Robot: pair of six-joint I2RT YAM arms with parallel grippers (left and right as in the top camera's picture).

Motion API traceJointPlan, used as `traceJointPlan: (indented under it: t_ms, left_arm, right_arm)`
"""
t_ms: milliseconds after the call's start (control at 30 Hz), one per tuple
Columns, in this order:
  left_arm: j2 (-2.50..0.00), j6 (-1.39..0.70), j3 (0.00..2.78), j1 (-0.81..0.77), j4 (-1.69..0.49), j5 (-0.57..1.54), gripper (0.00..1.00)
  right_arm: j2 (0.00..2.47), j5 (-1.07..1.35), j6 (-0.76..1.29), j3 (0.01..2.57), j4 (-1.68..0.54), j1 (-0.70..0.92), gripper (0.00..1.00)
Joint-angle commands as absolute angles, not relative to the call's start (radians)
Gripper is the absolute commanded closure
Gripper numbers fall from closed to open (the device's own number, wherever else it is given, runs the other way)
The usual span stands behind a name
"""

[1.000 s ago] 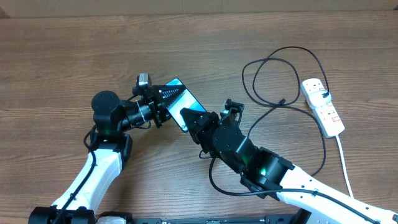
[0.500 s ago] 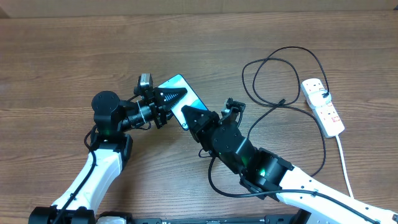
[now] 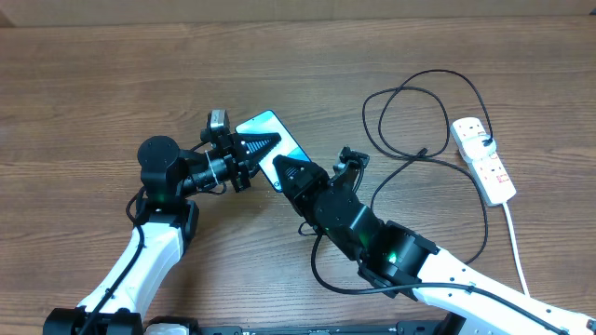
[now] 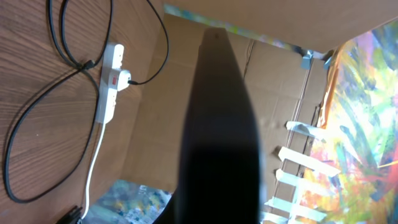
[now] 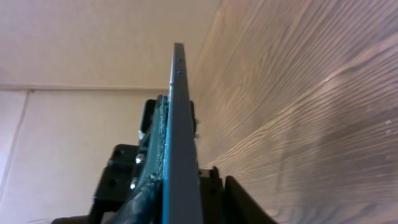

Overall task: Plug charger to phone and switch on socket
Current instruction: 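Open the right gripper and release the smartphone to the left gripper, then move the right gripper to the black cable and grasp its USB-C plug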

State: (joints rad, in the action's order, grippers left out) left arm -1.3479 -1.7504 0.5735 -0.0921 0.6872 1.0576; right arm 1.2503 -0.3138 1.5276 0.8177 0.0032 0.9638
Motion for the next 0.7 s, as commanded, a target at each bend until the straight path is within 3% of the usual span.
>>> traceJointPlan:
  t_ms: [0, 100, 300, 467, 667]
  left_arm:
    - [-1.34, -1.696, 0.579, -0.094, 0.705, 1.068, 0.95]
    - [-1.341, -1.582, 0.579, -0.094, 0.691, 1.038, 0.91]
    - [-1.341, -1.309, 0.579, -0.093, 0.392, 0.997, 0.94]
    - [-1.341, -1.145, 0.579, -0.09, 0.123, 0.987, 0.96]
    - [-1.341, -1.173, 0.579, -0.09, 0.091, 1.05, 0.96]
  right_arm:
    - [1.269, -0.373, 1.513, 0.819, -0.036, 0.952, 0.63]
    - [1.268, -0.373, 1.513, 0.819, -0.08, 0.952, 0.44]
    - [1.268, -0.374, 1.504, 0.819, -0.191, 0.952, 0.35]
    - [1.238, -0.374, 1.218, 0.82, -0.255, 0.952, 0.22]
    - [1.172, -0.492, 0.961, 0.82, -0.327, 0.952, 0.07]
